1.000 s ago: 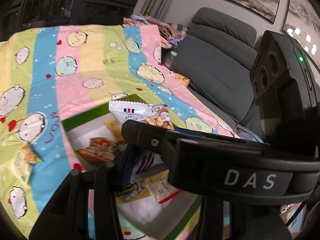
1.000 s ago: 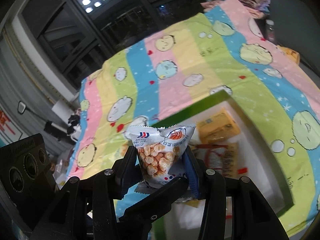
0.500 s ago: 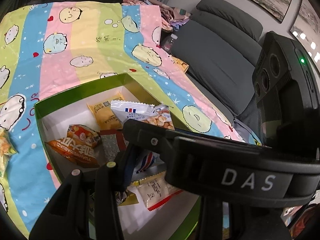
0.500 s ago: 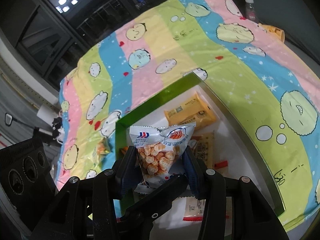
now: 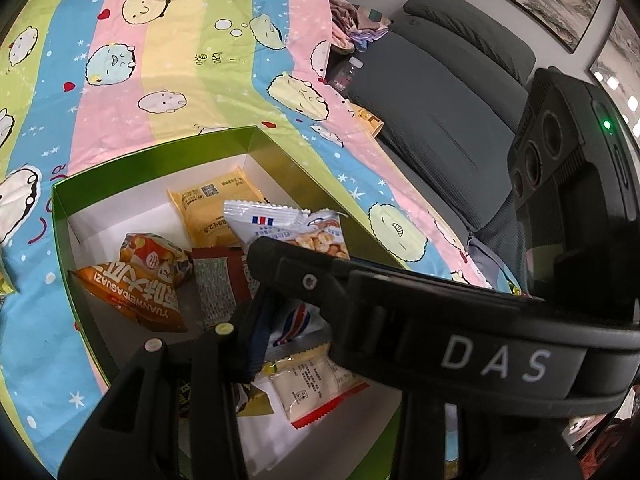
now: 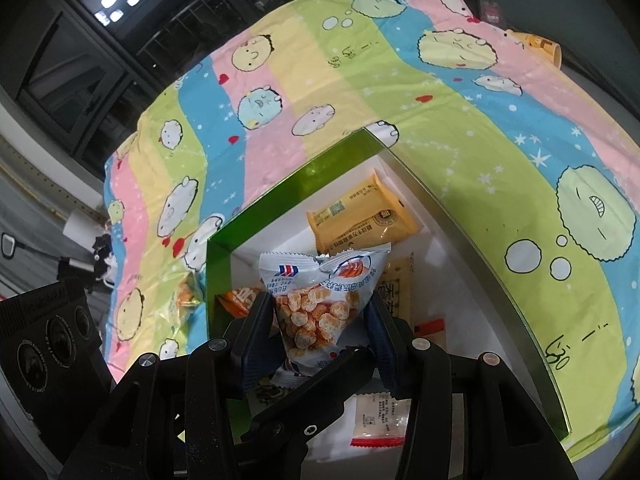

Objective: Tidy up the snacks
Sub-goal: 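Carry the white peanut bag into the green box and lower it, then open the right tool and move it to the corn snack bag, then grasp the yellow-green corn snack bag with the right tool, then lift and carry the corn snack bag into the green box, then open the right tool and release the corn snack bag in the box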

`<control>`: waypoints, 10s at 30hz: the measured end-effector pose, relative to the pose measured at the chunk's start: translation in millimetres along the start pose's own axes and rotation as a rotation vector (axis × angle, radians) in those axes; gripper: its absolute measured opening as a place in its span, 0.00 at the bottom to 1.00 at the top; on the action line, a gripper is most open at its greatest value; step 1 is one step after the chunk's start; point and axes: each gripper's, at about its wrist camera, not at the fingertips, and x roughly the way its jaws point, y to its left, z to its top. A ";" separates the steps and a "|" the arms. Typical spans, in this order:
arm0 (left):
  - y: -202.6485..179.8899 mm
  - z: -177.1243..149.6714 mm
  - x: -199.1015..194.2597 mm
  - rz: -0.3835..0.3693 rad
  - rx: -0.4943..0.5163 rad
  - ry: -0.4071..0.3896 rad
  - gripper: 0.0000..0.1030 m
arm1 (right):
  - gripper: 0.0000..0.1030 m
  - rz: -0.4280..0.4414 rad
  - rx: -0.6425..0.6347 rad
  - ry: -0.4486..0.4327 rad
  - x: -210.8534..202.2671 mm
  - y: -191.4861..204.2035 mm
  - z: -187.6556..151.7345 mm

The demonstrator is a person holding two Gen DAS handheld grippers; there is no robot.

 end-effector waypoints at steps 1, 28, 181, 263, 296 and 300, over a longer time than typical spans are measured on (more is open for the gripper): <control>0.7 -0.6 0.3 -0.001 -0.003 0.001 0.39 | 0.48 -0.002 0.000 0.002 0.6 -0.4 0.2; 10.6 -3.0 14.1 -0.004 -0.054 0.050 0.39 | 0.48 -0.030 0.017 0.053 14.8 -7.2 1.0; 177.2 -121.7 -173.0 0.434 -0.353 -0.085 0.31 | 0.44 0.258 -0.334 0.331 132.6 201.8 -120.8; -14.3 -17.0 32.9 0.104 -0.069 0.165 0.32 | 0.46 -0.176 0.055 0.063 2.9 -31.2 -12.6; -6.1 -19.7 37.0 0.092 -0.121 0.193 0.38 | 0.50 -0.242 0.056 0.073 8.8 -33.5 -11.1; -9.2 -20.2 31.6 0.094 -0.121 0.181 0.40 | 0.58 -0.246 0.054 0.058 2.6 -32.9 -11.0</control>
